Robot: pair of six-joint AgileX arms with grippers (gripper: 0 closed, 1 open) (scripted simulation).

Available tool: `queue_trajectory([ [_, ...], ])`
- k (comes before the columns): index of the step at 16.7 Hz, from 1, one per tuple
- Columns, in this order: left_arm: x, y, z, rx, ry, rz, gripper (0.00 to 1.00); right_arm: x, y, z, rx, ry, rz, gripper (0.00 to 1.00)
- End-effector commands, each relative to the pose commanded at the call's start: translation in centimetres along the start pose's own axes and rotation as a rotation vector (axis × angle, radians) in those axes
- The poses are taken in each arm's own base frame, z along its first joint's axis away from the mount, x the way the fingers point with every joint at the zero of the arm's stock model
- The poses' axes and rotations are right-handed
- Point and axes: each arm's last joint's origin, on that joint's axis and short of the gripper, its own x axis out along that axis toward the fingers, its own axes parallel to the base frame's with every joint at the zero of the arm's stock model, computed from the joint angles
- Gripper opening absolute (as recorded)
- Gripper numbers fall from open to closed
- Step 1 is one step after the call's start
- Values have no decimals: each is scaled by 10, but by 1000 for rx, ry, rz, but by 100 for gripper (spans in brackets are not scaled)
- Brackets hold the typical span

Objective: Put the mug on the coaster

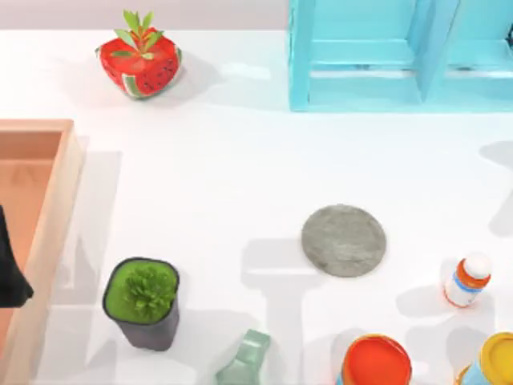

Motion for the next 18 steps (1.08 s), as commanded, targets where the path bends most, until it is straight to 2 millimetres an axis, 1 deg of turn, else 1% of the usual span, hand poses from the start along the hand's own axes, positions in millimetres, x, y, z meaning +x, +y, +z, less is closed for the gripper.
queue_trajectory([
  [4, 0, 0, 0, 0, 0, 0, 100, 29, -46, 7, -302, 152, 253, 100],
  [7, 0, 0, 0, 0, 0, 0, 100, 57, -75, 3, -487, 193, 458, 100],
  [9, 0, 0, 0, 0, 0, 0, 100, 75, -89, -3, -584, 193, 582, 100],
  [11, 0, 0, 0, 0, 0, 0, 100, 91, -101, -10, -656, 179, 685, 100],
  [13, 0, 0, 0, 0, 0, 0, 100, 103, -108, -16, -703, 162, 757, 100],
  [15, 0, 0, 0, 0, 0, 0, 100, 109, -111, -20, -724, 151, 793, 100],
  [18, 0, 0, 0, 0, 0, 0, 100, 110, -112, -20, -726, 150, 798, 100],
])
